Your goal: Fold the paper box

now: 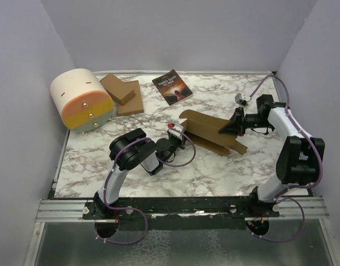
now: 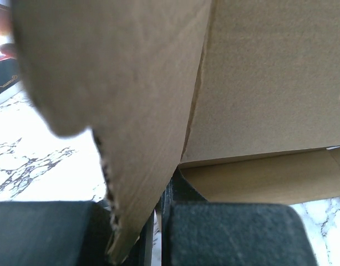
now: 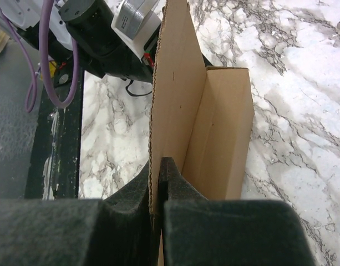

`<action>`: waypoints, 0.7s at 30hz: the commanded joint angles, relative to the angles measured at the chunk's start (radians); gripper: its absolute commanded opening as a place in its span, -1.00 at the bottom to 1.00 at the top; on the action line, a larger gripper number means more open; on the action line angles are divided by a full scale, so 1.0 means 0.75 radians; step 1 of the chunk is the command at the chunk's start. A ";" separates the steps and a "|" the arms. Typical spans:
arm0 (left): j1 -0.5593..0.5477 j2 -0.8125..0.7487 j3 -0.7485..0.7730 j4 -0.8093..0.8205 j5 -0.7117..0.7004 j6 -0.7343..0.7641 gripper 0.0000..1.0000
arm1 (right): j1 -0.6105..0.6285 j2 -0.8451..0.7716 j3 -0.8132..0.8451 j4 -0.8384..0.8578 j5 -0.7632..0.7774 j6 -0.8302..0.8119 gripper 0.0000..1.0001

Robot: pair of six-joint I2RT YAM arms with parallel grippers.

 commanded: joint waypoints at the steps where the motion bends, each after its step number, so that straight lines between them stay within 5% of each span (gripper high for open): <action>1: -0.005 -0.058 0.009 0.057 -0.049 0.003 -0.85 | 0.012 -0.081 -0.034 0.145 -0.004 0.148 -0.95; 4: -0.006 -0.075 0.015 -0.001 -0.077 0.004 -0.59 | 0.012 -0.130 -0.066 0.282 0.016 0.279 -0.95; 13: -0.005 -0.082 0.025 -0.061 -0.153 0.027 -0.55 | 0.012 -0.168 -0.114 0.420 0.055 0.446 -0.96; 18: -0.006 -0.094 0.046 -0.136 -0.186 0.059 -1.00 | 0.021 -0.197 -0.138 0.484 0.064 0.514 -0.96; 21: -0.005 -0.109 0.072 -0.247 -0.209 0.070 -1.00 | 0.045 -0.227 -0.158 0.572 0.094 0.611 -0.95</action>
